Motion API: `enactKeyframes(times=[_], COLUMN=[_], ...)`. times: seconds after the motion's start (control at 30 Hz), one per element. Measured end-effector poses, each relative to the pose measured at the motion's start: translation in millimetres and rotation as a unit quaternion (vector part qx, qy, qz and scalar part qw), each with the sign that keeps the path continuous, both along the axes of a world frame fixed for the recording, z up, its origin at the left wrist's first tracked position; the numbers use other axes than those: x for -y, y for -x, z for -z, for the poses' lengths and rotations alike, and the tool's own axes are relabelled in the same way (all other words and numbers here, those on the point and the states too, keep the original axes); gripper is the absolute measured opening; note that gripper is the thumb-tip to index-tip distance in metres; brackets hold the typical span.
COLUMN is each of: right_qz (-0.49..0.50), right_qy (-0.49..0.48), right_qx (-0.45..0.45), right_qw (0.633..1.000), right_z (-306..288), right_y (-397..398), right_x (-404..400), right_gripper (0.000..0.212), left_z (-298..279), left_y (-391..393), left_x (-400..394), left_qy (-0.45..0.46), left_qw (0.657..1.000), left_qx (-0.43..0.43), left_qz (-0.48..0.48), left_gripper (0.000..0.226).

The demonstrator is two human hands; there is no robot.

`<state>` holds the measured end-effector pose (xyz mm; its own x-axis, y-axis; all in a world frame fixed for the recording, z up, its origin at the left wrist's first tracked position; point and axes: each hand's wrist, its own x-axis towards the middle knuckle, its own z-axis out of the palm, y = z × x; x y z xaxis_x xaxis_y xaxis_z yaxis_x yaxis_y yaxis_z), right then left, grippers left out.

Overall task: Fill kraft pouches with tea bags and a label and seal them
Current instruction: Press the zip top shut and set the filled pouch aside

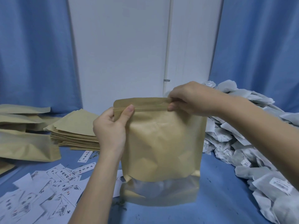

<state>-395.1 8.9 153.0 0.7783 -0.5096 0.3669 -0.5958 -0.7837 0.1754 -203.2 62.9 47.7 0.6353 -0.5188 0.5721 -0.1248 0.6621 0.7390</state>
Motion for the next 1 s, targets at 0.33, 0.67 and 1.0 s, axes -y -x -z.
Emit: enactKeyframes(times=[0.33, 0.67, 1.0], right_qz=[0.038, 0.106, 0.156], right_qy=[0.056, 0.224, 0.298], right_qx=[0.053, 0.179, 0.257], right_qw=[0.996, 0.952, 0.906], right_z=[18.9, 32.0, 43.6], right_y=[13.7, -4.5, -73.2], right_x=[10.3, 24.6, 11.3], right_gripper=[0.047, 0.059, 0.062], left_z=[0.4, 2.2, 3.6], left_y=[-0.2, -1.5, 1.0], left_x=[6.2, 1.8, -1.5], left_qy=[0.010, -0.002, -0.027], left_qw=[1.000, 1.000, 0.999], left_qx=[-0.016, -0.011, 0.014], left_qz=[0.018, -0.003, -0.039], left_gripper=[0.019, 0.019, 0.026])
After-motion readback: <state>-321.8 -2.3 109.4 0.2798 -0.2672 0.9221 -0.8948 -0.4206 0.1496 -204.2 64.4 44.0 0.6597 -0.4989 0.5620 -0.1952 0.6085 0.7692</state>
